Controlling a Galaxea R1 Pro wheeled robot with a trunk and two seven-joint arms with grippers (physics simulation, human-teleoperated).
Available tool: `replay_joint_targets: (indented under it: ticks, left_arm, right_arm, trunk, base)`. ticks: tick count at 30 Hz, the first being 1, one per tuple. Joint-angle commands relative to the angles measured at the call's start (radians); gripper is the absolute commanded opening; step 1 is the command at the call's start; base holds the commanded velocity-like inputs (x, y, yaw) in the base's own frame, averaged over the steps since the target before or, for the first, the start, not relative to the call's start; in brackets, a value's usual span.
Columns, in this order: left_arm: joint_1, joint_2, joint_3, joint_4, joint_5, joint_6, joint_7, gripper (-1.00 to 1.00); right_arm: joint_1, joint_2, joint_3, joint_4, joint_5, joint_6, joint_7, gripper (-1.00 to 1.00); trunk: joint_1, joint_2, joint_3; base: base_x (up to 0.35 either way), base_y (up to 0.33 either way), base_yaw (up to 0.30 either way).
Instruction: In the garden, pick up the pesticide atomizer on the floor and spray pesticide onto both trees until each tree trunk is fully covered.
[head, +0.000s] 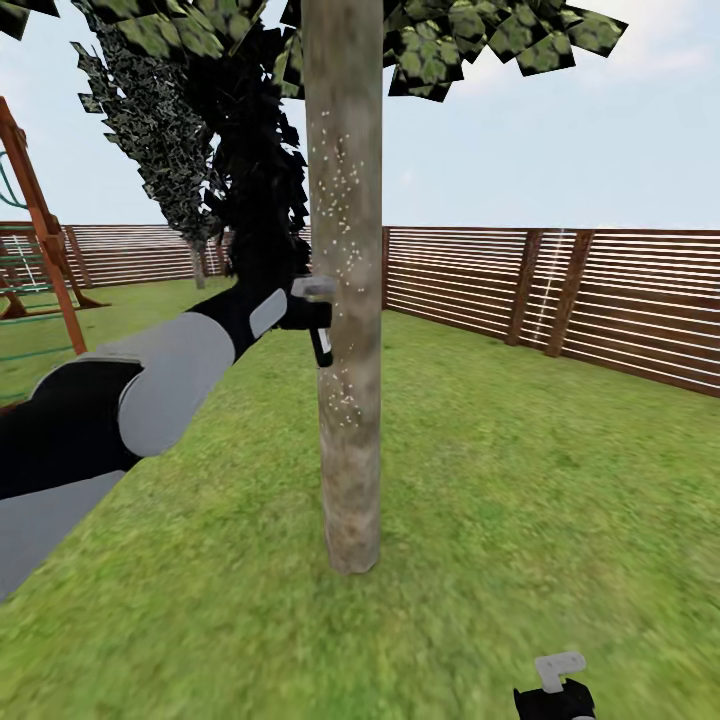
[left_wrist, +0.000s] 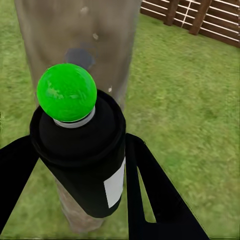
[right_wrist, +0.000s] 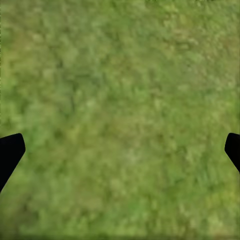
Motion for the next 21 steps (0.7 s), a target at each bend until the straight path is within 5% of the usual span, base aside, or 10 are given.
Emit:
replay_joint_targets:
  ticks: [1, 11, 21]
  left_arm:
    - [0.007, 0.005, 0.004, -0.001, 0.001, -0.001, 0.002, -1.0]
    - [0.082, 0.014, 0.004, 0.001, 0.0, -0.078, 0.002, -1.0]
    - [0.174, 0.051, 0.003, -0.001, 0.0, -0.101, 0.002, -1.0]
  right_arm:
    - [0.0, 0.0, 0.0, 0.0, 0.0, 0.0, 0.0, 1.0]
    - [0.0, 0.0, 0.0, 0.0, 0.0, 0.002, 0.0, 1.0]
    - [0.0, 0.0, 0.0, 0.0, 0.0, 0.002, 0.0, 1.0]
  trunk:
    - [0.0, 0.0, 0.0]
    - [0.0, 0.0, 0.0]
    - [0.0, 0.0, 0.0]
  base:
    - [0.0, 0.0, 0.0]
    - [0.0, 0.0, 0.0]
    - [0.0, 0.0, 0.0]
